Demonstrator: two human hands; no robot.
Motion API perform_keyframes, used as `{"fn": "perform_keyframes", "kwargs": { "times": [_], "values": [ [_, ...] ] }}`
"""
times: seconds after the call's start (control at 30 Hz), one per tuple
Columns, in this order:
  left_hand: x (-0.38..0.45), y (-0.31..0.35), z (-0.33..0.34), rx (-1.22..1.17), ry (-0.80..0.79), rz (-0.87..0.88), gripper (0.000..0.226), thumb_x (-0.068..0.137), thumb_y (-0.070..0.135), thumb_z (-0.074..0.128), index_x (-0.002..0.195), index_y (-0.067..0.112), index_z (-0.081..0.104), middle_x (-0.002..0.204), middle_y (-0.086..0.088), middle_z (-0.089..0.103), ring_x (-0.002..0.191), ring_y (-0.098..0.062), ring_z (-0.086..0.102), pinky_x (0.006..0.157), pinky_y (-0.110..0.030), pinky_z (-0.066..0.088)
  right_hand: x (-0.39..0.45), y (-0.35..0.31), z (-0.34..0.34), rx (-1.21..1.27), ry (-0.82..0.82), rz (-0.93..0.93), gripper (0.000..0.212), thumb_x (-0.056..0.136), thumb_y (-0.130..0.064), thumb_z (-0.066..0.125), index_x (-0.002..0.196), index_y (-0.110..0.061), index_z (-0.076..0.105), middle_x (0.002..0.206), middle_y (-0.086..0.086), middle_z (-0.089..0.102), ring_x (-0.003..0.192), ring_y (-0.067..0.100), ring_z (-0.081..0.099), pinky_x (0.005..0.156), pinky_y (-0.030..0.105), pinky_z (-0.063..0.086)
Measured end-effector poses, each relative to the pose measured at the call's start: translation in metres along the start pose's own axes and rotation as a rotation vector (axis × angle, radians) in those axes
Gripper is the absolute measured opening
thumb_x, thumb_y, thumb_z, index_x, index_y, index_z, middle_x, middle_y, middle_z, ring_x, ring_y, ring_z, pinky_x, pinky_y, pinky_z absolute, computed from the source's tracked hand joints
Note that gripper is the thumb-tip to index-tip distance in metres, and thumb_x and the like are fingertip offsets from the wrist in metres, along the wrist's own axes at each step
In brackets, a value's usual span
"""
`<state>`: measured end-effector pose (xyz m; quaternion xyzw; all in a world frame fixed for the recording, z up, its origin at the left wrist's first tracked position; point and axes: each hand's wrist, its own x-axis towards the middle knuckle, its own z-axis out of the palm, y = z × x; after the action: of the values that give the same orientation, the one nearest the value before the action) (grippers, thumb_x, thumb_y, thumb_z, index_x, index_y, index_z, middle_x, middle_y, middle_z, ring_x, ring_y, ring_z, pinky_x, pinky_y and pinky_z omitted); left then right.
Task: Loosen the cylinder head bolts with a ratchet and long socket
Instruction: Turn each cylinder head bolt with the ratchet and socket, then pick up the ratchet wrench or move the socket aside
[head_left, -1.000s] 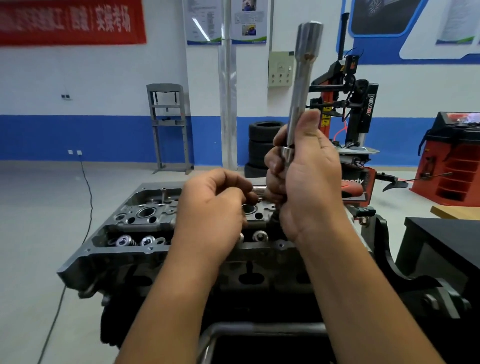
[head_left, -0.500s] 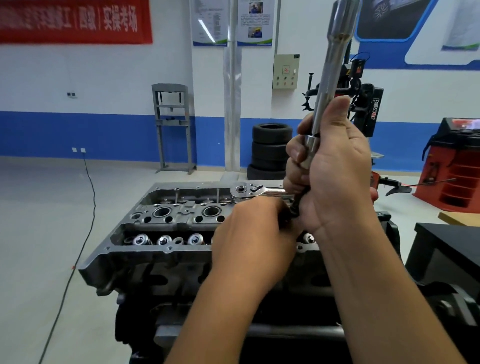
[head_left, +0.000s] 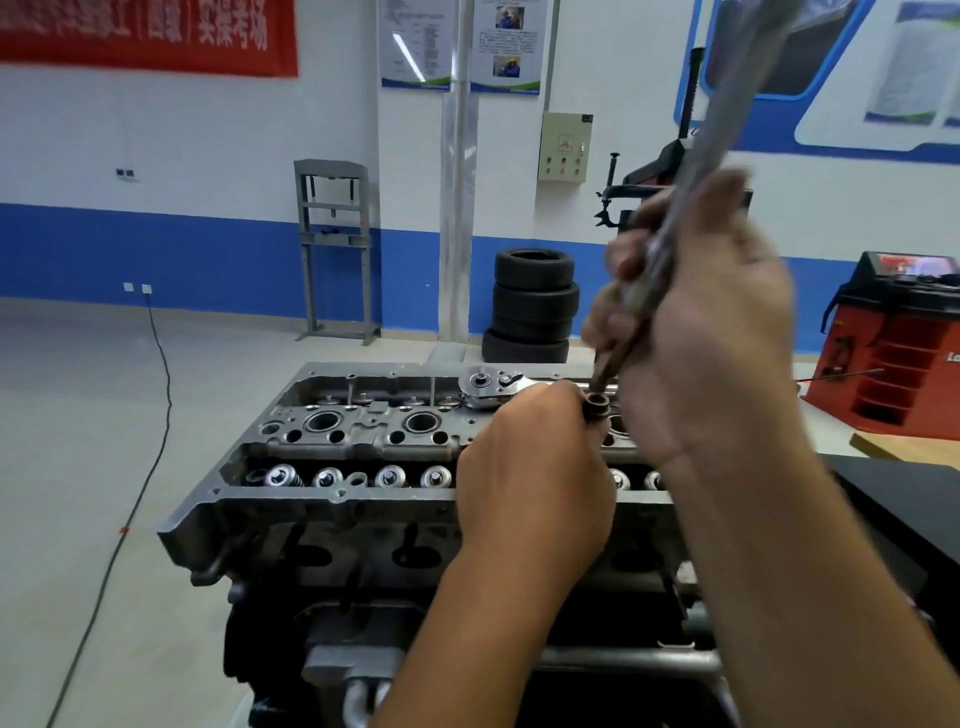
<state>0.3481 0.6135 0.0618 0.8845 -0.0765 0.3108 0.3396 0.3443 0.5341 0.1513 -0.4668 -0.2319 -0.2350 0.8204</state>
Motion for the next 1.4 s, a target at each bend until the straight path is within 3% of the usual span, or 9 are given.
{"fn": "perform_keyframes", "kwargs": {
  "times": [0.13,0.23,0.4,0.53,0.8,0.9,1.03,1.2,1.4],
  "values": [
    [0.002,0.000,0.002,-0.007,-0.011,0.000,0.017,0.104,0.037,0.055,0.090,0.028,0.055,0.093,0.009,0.061,0.080,-0.021,0.055,0.066,-0.039,0.041,0.013,-0.036,-0.007,-0.050,-0.043,-0.148,0.031,0.116,-0.027,0.025,0.100,-0.016,0.050,0.072,-0.004,0.051,0.046,0.009,0.039,0.049,0.023,0.036],
    [0.000,0.004,0.001,-0.029,-0.049,0.004,0.017,0.108,0.037,0.050,0.096,0.027,0.056,0.095,0.008,0.064,0.085,-0.022,0.061,0.073,-0.043,0.052,0.009,-0.040,-0.017,0.053,0.106,0.011,0.040,0.111,-0.053,0.031,0.096,-0.020,0.048,0.067,-0.004,0.050,0.043,0.012,0.033,0.048,0.023,0.034],
    [0.007,0.025,-0.041,-0.664,0.243,0.067,0.013,0.107,0.035,0.053,0.097,0.032,0.061,0.082,0.009,0.074,0.073,-0.008,0.073,0.067,-0.033,0.063,0.008,-0.040,-0.041,0.162,0.292,0.369,0.049,0.104,-0.067,0.033,0.093,-0.021,0.047,0.057,-0.005,0.048,0.042,0.011,0.029,0.050,0.022,0.028],
    [0.007,0.021,-0.058,-0.803,0.030,-0.123,0.012,0.105,0.024,0.061,0.095,0.023,0.067,0.074,-0.001,0.075,0.060,-0.015,0.071,0.059,-0.042,0.065,0.006,-0.046,-0.055,0.125,0.273,0.429,0.049,0.104,-0.066,0.035,0.092,-0.021,0.050,0.060,-0.003,0.049,0.043,0.012,0.031,0.050,0.022,0.030],
    [-0.071,0.106,0.007,-1.155,-0.231,-0.105,0.019,0.099,0.006,0.068,0.082,0.012,0.075,0.065,-0.002,0.071,0.046,-0.012,0.063,0.042,-0.022,0.049,-0.093,-0.084,-0.113,0.015,0.243,0.514,0.044,0.089,-0.069,0.062,0.081,-0.025,0.059,0.055,-0.001,0.040,0.037,0.014,0.028,0.042,0.018,0.026],
    [-0.114,0.151,0.035,-1.142,-0.452,-0.085,0.029,0.099,-0.004,0.062,0.091,0.016,0.082,0.062,-0.003,0.070,0.046,-0.012,0.061,0.043,-0.020,0.048,-0.138,-0.109,-0.158,-0.168,0.328,0.463,0.034,0.082,-0.050,0.081,0.081,-0.022,0.062,0.060,0.008,0.054,0.051,0.026,0.047,0.052,0.024,0.038],
    [-0.166,0.212,0.072,-0.991,-0.720,0.010,0.045,0.099,-0.003,0.052,0.102,0.029,0.083,0.075,0.000,0.078,0.066,-0.015,0.070,0.055,-0.023,0.051,-0.185,-0.167,-0.225,-0.444,0.494,0.387,0.021,0.095,-0.021,0.073,0.078,-0.010,0.065,0.059,0.012,0.057,0.049,0.025,0.055,0.047,0.028,0.045],
    [-0.225,0.285,0.120,-0.945,-0.769,-0.084,0.027,0.100,0.009,0.066,0.082,0.026,0.078,0.070,0.002,0.075,0.056,-0.008,0.064,0.048,-0.020,0.046,-0.225,-0.267,-0.315,-0.684,0.700,0.357,0.025,0.101,-0.032,0.066,0.088,-0.012,0.061,0.051,0.000,0.047,0.038,0.015,0.036,0.038,0.025,0.030],
    [-0.299,0.342,0.143,-0.960,-0.974,-0.283,0.013,0.100,0.009,0.067,0.094,0.017,0.076,0.064,0.001,0.072,0.047,-0.010,0.057,0.044,-0.024,0.041,-0.255,-0.385,-0.442,-0.839,0.998,0.508,0.031,0.100,-0.036,0.068,0.085,-0.012,0.056,0.052,-0.001,0.049,0.035,0.010,0.037,0.038,0.021,0.032]
  ]
}}
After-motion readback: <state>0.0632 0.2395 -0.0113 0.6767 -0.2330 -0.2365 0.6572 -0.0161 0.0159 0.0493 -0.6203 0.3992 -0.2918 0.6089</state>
